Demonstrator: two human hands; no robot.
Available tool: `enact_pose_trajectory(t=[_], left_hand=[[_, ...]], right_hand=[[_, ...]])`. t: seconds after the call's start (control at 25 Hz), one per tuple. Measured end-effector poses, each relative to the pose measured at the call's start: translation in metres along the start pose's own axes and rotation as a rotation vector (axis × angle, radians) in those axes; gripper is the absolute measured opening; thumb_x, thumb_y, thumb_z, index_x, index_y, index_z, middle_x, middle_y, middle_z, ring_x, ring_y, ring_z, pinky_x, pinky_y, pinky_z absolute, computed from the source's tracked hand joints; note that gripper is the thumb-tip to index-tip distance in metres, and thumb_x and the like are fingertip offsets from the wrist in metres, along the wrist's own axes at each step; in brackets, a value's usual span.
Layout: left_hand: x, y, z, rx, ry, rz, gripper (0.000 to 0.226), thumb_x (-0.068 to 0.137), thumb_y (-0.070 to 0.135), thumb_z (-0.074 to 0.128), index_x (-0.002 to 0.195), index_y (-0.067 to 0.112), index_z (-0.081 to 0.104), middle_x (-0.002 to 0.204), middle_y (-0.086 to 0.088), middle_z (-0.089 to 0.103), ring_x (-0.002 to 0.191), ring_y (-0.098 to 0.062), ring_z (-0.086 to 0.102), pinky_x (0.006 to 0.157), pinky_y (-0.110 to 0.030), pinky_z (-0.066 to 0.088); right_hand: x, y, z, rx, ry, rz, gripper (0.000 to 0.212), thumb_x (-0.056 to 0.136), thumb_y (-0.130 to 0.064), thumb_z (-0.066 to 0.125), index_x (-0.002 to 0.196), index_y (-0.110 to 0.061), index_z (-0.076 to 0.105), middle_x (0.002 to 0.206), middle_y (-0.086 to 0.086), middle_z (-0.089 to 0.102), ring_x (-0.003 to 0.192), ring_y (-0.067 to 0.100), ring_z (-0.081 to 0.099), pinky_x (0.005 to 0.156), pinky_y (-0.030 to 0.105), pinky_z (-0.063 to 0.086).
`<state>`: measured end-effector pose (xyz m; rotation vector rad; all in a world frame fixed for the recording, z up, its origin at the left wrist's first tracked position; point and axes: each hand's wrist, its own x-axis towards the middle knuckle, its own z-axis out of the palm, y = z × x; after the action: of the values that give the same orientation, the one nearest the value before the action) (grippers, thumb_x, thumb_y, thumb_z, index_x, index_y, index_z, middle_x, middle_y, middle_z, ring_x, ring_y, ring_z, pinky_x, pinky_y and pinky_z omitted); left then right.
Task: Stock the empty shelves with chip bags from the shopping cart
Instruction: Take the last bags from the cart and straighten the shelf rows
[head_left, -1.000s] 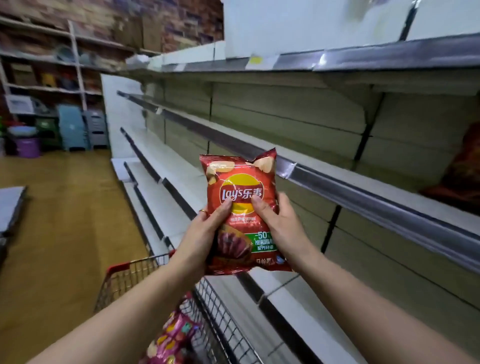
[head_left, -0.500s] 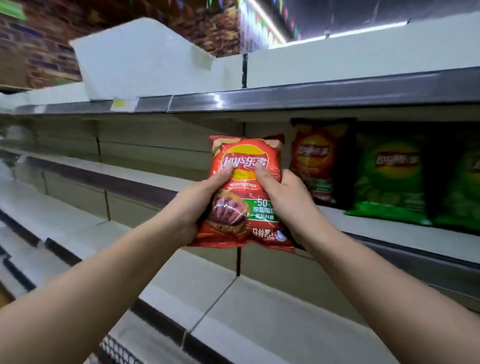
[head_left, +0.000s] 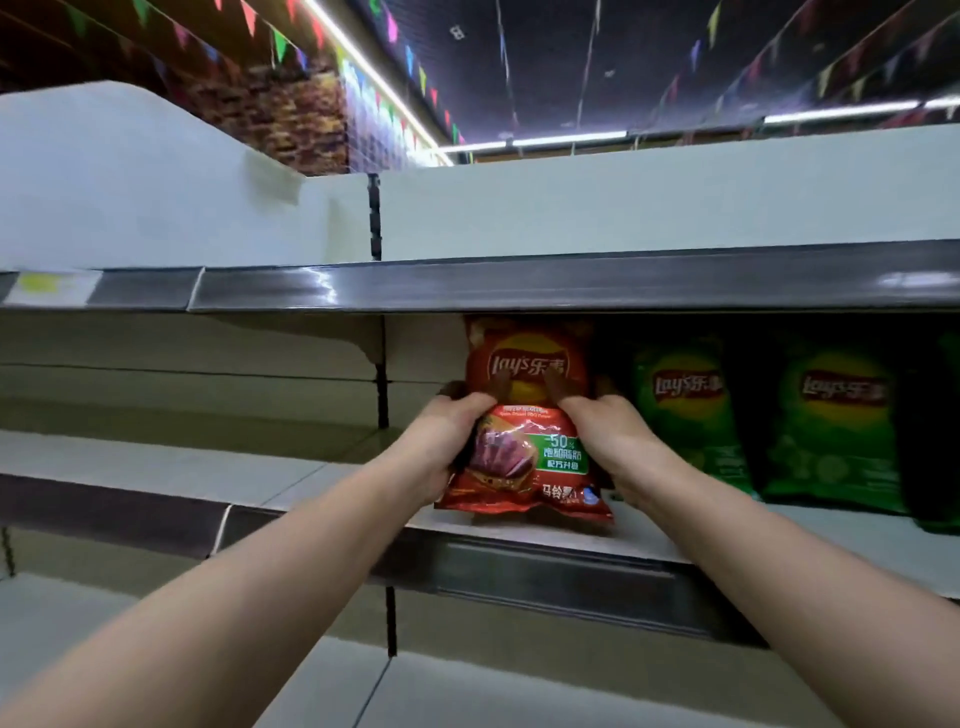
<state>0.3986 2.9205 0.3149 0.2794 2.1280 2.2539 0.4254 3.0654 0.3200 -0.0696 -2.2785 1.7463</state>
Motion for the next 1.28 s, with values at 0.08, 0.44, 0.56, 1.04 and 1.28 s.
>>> enact_pose_trajectory(t=[0.08, 0.44, 0.56, 1.04, 1.28], left_hand=[[0.009, 0.002, 0.005, -0.055, -0.03, 0.025, 0.037, 0.088, 0.031, 0.063, 0.119, 0.013, 0.053, 0.094, -0.011, 0.069, 0.081, -0.026, 0.068, 0.072, -0.036, 0.056], [0.022, -0.013, 0.013, -0.091, -0.078, 0.048, 0.031, 0.092, 0.024, 0.057, 0.121, 0.016, 0.051, 0.105, -0.008, 0.066, 0.088, -0.025, 0.065, 0.073, -0.034, 0.053], [0.012, -0.005, 0.01, -0.075, -0.046, 0.005, 0.02, 0.094, 0.022, 0.053, 0.113, 0.017, 0.052, 0.108, -0.009, 0.064, 0.09, -0.023, 0.061, 0.074, -0.032, 0.05], [-0.113, -0.059, -0.057, 0.042, 0.486, 0.352, 0.026, 0.089, 0.009, 0.058, 0.112, 0.014, 0.045, 0.098, -0.007, 0.057, 0.083, -0.011, 0.057, 0.068, -0.016, 0.048], [-0.214, -0.102, -0.139, 0.228, 0.815, 0.13, 0.053, 0.067, 0.029, 0.07, 0.114, 0.019, 0.047, 0.121, -0.01, 0.053, 0.109, -0.022, 0.054, 0.087, -0.032, 0.05]], right_hand=[[0.004, 0.0, 0.0, -0.041, 0.037, -0.046, 0.052, 0.094, -0.043, 0.047, 0.135, -0.013, 0.036, 0.1, 0.009, 0.062, 0.087, 0.027, 0.064, 0.074, 0.035, 0.053], [0.017, 0.012, 0.0, -0.328, 0.068, -0.063, 0.064, 0.093, -0.055, 0.038, 0.145, -0.021, 0.02, 0.137, 0.011, 0.048, 0.114, 0.031, 0.055, 0.092, 0.039, 0.048], [0.014, 0.007, -0.004, -0.373, 0.074, 0.021, 0.057, 0.094, -0.05, 0.042, 0.138, -0.014, 0.032, 0.123, 0.012, 0.056, 0.107, 0.032, 0.059, 0.09, 0.04, 0.05], [-0.09, 0.015, 0.109, -0.128, -0.161, -0.883, 0.045, 0.09, -0.015, 0.057, 0.129, -0.003, 0.039, 0.124, 0.007, 0.041, 0.115, 0.008, 0.036, 0.094, 0.009, 0.024], [-0.142, 0.041, 0.221, 0.151, -0.48, -0.784, 0.042, 0.088, -0.012, 0.057, 0.125, 0.0, 0.04, 0.119, 0.011, 0.044, 0.107, 0.011, 0.042, 0.091, 0.013, 0.034]])
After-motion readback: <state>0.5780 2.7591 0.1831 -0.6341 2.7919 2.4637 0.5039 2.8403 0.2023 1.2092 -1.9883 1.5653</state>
